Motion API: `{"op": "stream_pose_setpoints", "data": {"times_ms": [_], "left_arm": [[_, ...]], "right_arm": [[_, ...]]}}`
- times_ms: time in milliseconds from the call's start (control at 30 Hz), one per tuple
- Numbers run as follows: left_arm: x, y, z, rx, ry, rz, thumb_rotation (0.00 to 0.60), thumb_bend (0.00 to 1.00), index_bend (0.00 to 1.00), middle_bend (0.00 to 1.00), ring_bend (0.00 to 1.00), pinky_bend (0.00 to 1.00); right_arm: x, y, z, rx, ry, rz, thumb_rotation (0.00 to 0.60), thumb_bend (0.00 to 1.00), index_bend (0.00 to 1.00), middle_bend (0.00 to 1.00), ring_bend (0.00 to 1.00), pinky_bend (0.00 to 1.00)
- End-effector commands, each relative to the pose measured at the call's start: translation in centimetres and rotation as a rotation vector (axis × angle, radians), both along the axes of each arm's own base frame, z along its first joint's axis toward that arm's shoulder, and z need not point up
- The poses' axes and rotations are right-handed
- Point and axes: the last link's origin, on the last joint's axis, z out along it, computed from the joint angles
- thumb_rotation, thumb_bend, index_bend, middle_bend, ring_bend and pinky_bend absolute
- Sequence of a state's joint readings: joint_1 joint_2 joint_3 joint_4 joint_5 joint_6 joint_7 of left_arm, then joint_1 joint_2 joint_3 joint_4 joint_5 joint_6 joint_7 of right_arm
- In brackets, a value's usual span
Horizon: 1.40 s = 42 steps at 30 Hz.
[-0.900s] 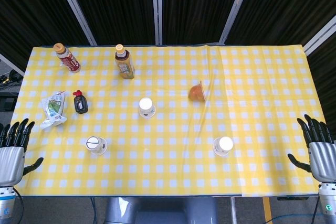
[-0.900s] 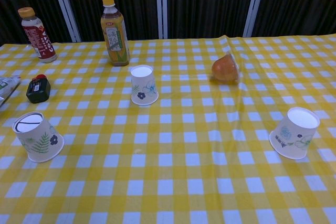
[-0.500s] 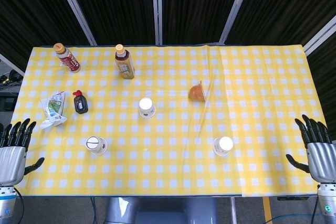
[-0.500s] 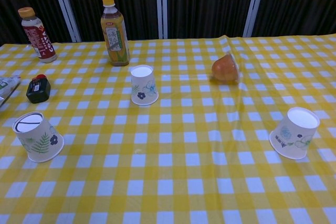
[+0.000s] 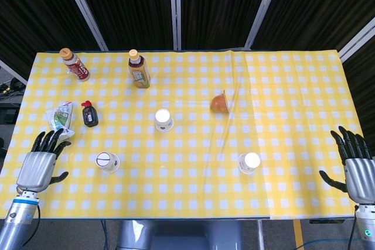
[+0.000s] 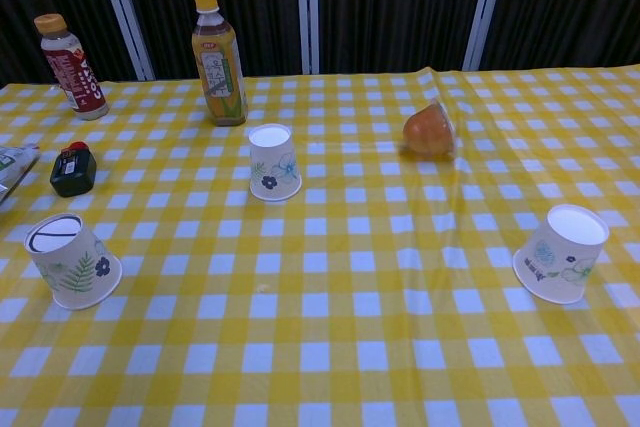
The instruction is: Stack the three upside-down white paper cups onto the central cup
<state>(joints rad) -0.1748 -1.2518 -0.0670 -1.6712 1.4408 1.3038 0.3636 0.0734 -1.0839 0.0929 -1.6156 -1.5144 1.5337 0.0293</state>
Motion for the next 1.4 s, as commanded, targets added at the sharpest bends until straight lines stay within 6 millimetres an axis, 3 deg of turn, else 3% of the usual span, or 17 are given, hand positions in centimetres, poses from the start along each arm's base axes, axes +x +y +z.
{"op": "stream_pose_setpoints", "data": {"times_ms": [33, 433, 667, 900, 1200, 1400], "left_arm": [[1.0, 1.4, -1.4, -0.058, 0.008, -0.012, 0.600, 0.15, 0.27, 0.00, 0.00, 0.00], [3.9, 3.4, -4.5, -0.196, -0.001, -0.024, 0.600, 0.15, 0.28, 0.00, 0.00, 0.00], [5.0, 3.9, -6.0, -0.224, -0.004, -0.032, 0.600, 0.28, 0.33, 0.00, 0.00, 0.00], [5.5, 4.1, -6.7, -0.231, 0.001, -0.033, 0.600, 0.34, 0.42, 0.00, 0.00, 0.00], [6.6, 4.4, -5.6, -0.194, -0.042, -0.073, 0.600, 0.34, 0.45, 0.00, 0.00, 0.00], [9.5, 6.4, -3.4, -0.151, -0.076, -0.142, 0.600, 0.34, 0.45, 0.00, 0.00, 0.00]], "right_arm": [[-0.1, 0.1, 0.1, -0.003, -0.005, 0.000, 0.600, 0.07, 0.00, 0.00, 0.00, 0.00], [0.0, 0.1, 0.7, -0.016, -0.025, 0.008, 0.600, 0.07, 0.00, 0.00, 0.00, 0.00], [0.0, 0.2, 0.8, -0.018, -0.031, 0.012, 0.600, 0.07, 0.00, 0.00, 0.00, 0.00], [0.0, 0.3, 1.2, -0.026, -0.042, 0.014, 0.600, 0.07, 0.00, 0.00, 0.00, 0.00], [-0.2, 0.1, 1.2, -0.029, -0.042, 0.008, 0.600, 0.07, 0.00, 0.00, 0.00, 0.00], [-0.7, -0.3, 1.2, -0.032, -0.040, -0.015, 0.600, 0.07, 0.00, 0.00, 0.00, 0.00]]}}
